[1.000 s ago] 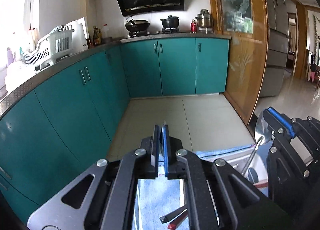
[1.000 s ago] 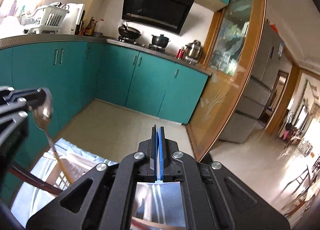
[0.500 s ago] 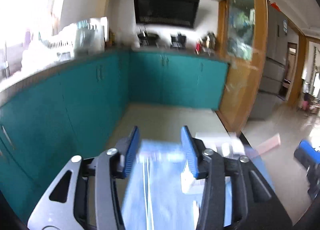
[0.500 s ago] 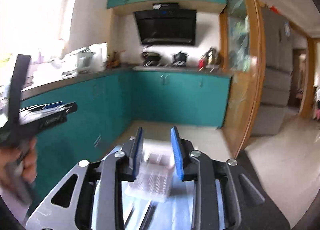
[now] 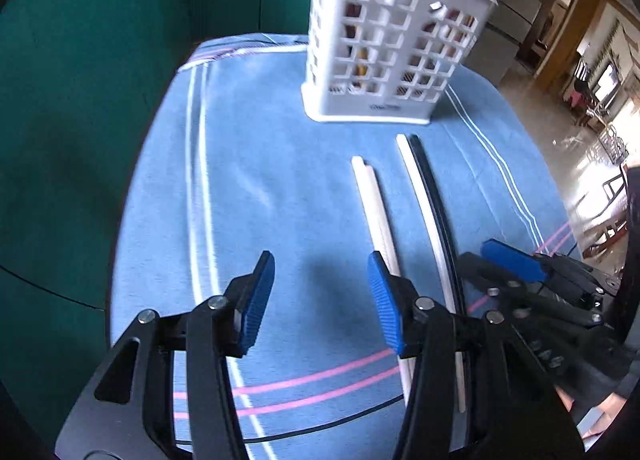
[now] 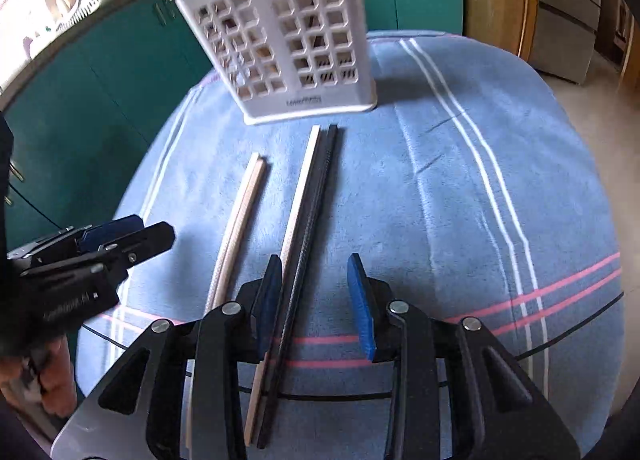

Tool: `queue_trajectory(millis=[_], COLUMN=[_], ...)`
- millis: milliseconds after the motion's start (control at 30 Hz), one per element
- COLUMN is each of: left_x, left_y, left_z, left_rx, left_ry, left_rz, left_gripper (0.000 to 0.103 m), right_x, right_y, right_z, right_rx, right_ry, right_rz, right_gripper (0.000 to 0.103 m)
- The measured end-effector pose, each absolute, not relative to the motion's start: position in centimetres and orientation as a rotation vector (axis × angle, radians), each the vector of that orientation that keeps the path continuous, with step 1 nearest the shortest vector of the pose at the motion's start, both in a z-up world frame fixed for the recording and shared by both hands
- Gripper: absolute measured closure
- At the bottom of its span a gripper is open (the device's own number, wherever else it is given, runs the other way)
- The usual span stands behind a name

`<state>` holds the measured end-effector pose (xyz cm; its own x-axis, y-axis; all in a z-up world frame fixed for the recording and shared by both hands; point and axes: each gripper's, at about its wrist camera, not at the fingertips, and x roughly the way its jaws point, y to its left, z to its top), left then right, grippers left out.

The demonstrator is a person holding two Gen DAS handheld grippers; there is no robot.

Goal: Organize utensils
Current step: 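Grasp a white chopstick with the left tool while the right tool grasps a black chopstick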

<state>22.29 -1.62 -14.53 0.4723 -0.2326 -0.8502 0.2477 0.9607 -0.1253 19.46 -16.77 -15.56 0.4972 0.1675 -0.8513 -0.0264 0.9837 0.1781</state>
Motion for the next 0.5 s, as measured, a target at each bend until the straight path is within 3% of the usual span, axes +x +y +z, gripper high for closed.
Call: queue_trajectory(millis=[500], left_x=[22.3], left_y=[-3.6], left_z=[-16.2], left_rx=[0.071], left_ry=[1.081], left_rz=[-0.300], left_gripper=[0.048], right_x=[19.8], right_y=[-16.7], right_z=[-16.3], right_rx=[0.117], right_ry=[1.066], right_rz=[0.110], right_gripper=[0.067])
